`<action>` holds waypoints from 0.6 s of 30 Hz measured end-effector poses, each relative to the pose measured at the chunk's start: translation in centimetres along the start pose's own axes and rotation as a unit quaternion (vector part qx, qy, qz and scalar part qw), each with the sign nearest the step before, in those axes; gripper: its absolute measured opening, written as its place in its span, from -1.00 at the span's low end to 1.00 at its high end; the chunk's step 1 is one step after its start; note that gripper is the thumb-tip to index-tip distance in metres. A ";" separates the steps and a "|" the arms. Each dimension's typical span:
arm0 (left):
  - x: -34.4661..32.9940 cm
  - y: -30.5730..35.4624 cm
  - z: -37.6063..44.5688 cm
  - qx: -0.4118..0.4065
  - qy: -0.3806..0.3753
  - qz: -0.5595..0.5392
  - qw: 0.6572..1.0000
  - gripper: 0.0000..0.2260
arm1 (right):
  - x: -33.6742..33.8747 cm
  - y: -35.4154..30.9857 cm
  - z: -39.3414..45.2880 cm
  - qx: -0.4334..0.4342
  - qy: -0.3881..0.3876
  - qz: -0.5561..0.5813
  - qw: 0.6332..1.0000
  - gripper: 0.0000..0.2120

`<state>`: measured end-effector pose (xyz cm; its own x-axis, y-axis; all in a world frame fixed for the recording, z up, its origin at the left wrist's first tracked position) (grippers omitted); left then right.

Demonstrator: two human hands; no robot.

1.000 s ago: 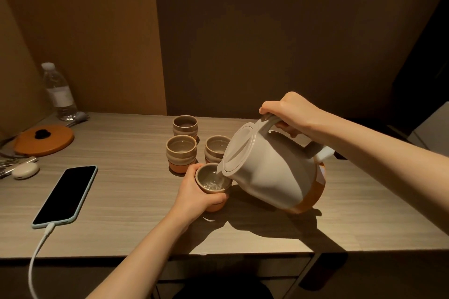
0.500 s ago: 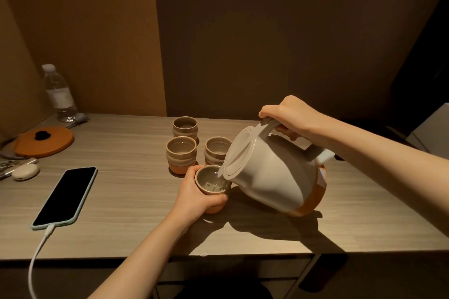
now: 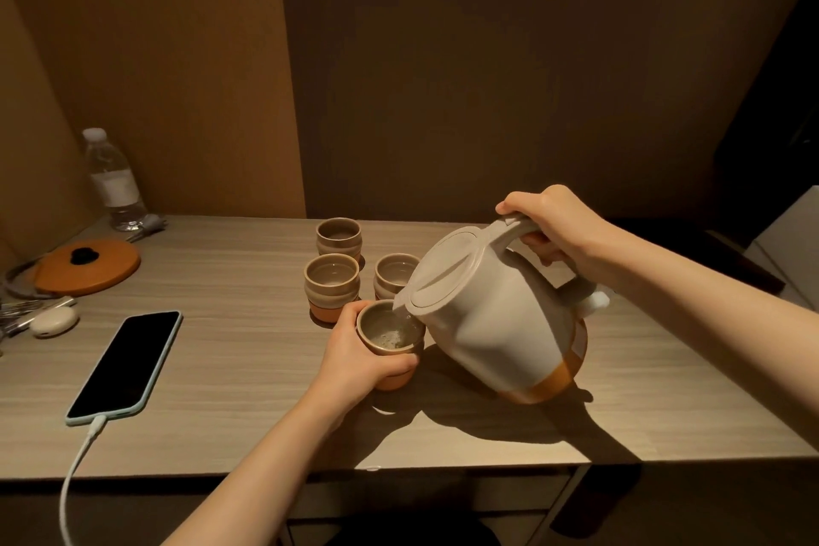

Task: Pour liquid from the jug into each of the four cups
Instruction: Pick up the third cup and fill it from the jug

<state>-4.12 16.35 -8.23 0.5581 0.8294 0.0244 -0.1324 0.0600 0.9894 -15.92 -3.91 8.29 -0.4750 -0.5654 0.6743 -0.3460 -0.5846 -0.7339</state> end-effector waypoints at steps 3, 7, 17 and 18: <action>-0.1 0.9 0.1 -0.010 0.006 0.003 1.000 -0.28 | 0.6 0.8 -0.5 -0.001 0.004 0.055 0.998 -0.56; -0.2 2.4 0.7 -0.021 0.011 0.009 1.000 -0.29 | 1.6 1.6 -1.0 -0.002 0.037 0.095 0.995 -0.52; -1.3 6.0 4.4 -0.006 0.009 0.046 0.999 -0.24 | 3.9 4.5 -1.2 -0.032 0.088 0.194 0.977 -0.53; -1.5 6.5 4.8 -0.005 0.006 0.047 0.999 -0.24 | 4.2 4.8 -1.1 -0.037 0.090 0.206 0.974 -0.53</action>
<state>-1.90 12.84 -1.18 0.5336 0.8378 0.1161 -0.1920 -0.0137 0.9813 -20.44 -8.44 7.51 -0.7169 -0.6285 0.3016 -0.1503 -0.2831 -0.9472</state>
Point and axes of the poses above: each hand's wrist, its own z-axis towards the middle knuckle, its own x-axis out of the back of the hand, y = z × x, the point moved 5 cm from there along z, towards the middle knuckle, and after that the axes turned 14 degrees about -z, right-handed, at the moved point
